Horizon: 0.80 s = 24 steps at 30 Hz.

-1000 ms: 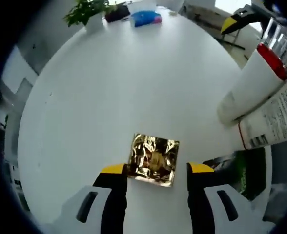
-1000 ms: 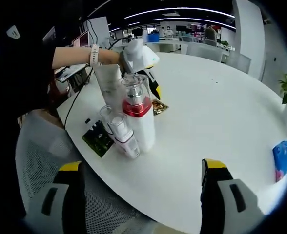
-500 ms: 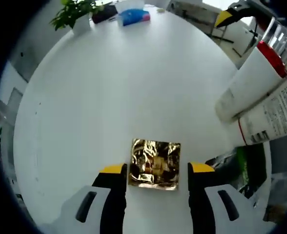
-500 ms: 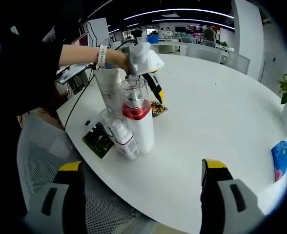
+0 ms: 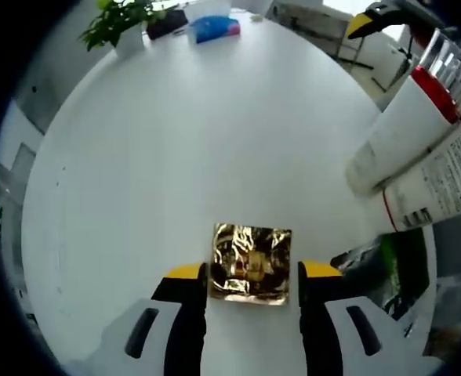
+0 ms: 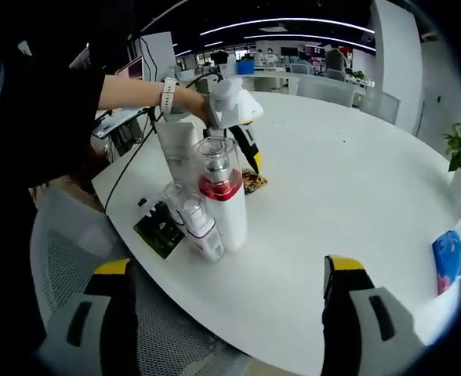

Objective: Arrange the skincare products in the storage area until every visible bottle or jar stands upright without overlapping.

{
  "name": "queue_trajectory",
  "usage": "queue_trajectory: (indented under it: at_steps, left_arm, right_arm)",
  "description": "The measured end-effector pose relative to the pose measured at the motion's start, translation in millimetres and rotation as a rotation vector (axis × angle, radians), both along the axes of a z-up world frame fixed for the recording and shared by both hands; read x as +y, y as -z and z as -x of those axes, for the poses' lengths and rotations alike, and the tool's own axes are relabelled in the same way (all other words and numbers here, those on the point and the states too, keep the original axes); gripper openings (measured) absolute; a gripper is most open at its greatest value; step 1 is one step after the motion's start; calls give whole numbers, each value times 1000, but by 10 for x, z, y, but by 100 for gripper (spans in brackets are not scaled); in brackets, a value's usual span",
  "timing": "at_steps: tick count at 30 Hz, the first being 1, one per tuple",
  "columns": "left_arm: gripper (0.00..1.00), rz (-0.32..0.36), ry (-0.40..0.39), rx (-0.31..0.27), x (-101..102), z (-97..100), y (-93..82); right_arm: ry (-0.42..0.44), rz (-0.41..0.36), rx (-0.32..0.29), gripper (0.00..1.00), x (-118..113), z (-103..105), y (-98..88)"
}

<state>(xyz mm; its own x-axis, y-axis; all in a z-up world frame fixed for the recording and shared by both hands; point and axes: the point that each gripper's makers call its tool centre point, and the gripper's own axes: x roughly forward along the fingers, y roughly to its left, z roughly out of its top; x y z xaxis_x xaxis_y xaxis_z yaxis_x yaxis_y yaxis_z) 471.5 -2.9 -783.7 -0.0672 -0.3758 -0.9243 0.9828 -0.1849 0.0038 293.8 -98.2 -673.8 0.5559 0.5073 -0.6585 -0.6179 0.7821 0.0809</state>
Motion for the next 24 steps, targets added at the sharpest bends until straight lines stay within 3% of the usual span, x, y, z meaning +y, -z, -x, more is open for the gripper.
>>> queue_trajectory:
  at_steps: [12, 24]
  left_arm:
    - [37, -15, -26, -11, 30, 31, -8]
    - [37, -61, -33, -23, 273, 82, -14]
  right_arm:
    - [-1, 7, -41, 100, -9, -17, -164]
    - [-34, 34, -47, 100, 54, 39, -205]
